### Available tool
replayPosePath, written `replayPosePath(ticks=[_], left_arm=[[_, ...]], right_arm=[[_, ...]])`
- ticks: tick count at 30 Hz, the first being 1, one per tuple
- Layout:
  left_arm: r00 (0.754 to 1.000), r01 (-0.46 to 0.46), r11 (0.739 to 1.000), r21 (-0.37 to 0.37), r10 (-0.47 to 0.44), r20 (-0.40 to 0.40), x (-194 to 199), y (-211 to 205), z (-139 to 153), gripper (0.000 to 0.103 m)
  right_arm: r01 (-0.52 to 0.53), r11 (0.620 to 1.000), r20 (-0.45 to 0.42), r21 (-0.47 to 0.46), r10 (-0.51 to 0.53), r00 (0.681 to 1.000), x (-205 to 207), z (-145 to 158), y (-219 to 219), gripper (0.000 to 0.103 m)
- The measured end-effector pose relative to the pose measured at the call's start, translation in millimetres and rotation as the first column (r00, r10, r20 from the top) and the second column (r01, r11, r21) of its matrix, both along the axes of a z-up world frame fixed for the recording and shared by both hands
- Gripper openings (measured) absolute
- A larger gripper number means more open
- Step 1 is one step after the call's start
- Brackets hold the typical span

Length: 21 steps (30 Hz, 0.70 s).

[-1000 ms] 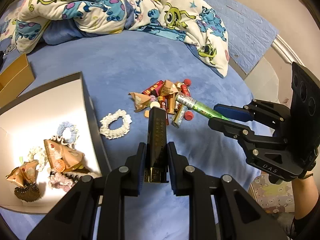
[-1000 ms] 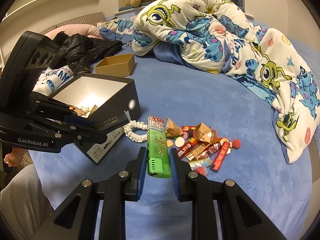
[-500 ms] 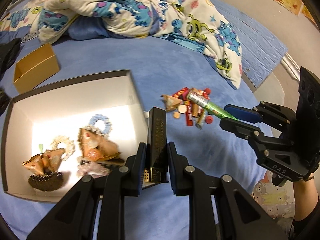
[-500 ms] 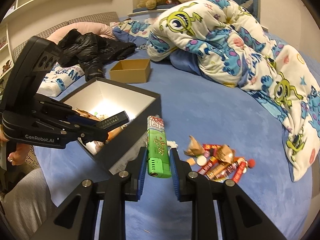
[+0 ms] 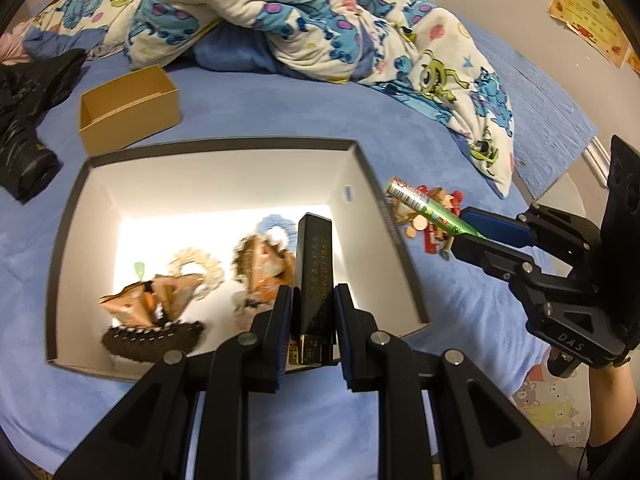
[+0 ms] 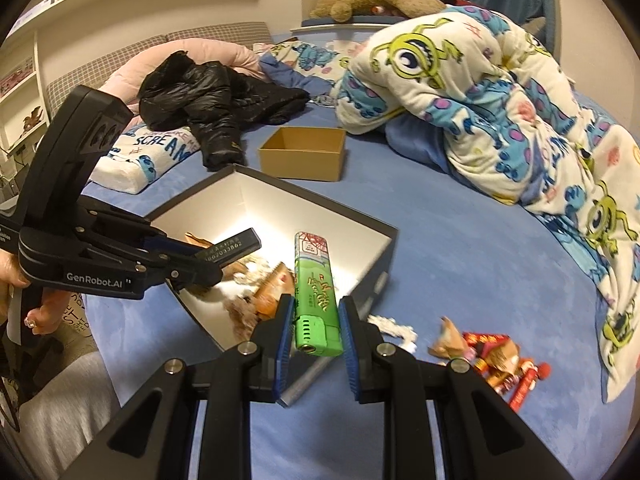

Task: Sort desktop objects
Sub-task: 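Carry the black lighter and green tube over the shoebox with both grippers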

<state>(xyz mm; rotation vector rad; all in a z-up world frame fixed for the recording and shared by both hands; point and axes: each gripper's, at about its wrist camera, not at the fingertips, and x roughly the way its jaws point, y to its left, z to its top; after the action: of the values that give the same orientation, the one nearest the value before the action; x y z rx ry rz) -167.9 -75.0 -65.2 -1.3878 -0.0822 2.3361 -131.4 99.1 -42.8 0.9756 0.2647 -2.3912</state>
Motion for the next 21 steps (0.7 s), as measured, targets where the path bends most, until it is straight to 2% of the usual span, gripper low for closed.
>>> replayPosePath(ticks=[10,21], left_arm=[[0.998,-0.07,0.997,-0.011,0.07,0.006,-2,-55,-7,0.021],[0.994,-0.105,0.994,-0.029,0.106,0.03,-17,-90,-26,0.021]], right_arm=[[-0.057,0.998,0.001,-0.016,0.057,0.998,-8,-3,-54,0.023],[-0.066,0.998,0.033,-0.018,0.067,0.997,-17,-22,-91,0.023]])
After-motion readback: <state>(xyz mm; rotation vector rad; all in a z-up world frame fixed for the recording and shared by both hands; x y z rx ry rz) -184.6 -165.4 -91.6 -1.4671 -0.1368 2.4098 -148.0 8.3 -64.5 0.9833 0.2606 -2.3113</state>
